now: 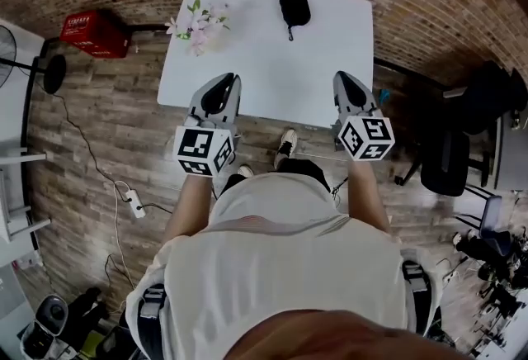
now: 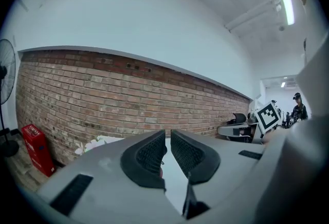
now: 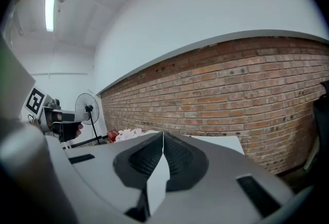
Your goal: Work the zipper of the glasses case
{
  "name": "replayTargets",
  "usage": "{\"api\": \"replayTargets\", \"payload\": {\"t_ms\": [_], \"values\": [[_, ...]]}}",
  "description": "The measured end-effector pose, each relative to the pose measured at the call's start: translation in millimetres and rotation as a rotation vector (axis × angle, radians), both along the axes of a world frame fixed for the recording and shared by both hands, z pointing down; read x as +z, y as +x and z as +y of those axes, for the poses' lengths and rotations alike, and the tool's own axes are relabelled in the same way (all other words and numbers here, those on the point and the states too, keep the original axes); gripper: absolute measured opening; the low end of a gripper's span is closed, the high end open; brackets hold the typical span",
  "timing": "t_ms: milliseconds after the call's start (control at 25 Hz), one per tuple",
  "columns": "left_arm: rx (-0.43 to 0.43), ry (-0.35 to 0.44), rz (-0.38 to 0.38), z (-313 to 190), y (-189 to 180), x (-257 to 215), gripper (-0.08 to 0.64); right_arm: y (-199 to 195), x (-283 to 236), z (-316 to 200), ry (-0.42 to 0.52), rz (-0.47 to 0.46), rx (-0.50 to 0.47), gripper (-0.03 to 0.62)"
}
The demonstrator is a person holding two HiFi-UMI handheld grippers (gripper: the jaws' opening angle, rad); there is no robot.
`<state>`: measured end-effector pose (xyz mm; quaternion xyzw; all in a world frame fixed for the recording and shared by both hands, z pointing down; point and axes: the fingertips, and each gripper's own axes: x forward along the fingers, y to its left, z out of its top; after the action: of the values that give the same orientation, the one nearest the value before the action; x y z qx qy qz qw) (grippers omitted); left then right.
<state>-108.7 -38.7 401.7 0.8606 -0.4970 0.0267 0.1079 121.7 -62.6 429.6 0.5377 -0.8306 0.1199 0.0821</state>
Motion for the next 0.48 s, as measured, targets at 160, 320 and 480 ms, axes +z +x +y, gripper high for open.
{"api": "replayTargets", "payload": {"t_ms": [160, 320, 480], "values": [[0.006, 0.018, -0.028, -47.6, 34.7, -8.5, 0.041, 36.1, 0.0, -46.9, 0.009, -0.032, 0.010, 0.052], [0.004, 0.018, -0.053, -85.4, 65.4, -10.0, 0.041, 72.1, 8.0, -88.4, -0.003, -0.046, 0.018, 0.052], [-0.002, -0.009, -0.070, -112.8, 79.2, -2.3, 0.041, 86.0, 15.6, -118.0, -0.014, -0.048, 0.008, 0.052]]}}
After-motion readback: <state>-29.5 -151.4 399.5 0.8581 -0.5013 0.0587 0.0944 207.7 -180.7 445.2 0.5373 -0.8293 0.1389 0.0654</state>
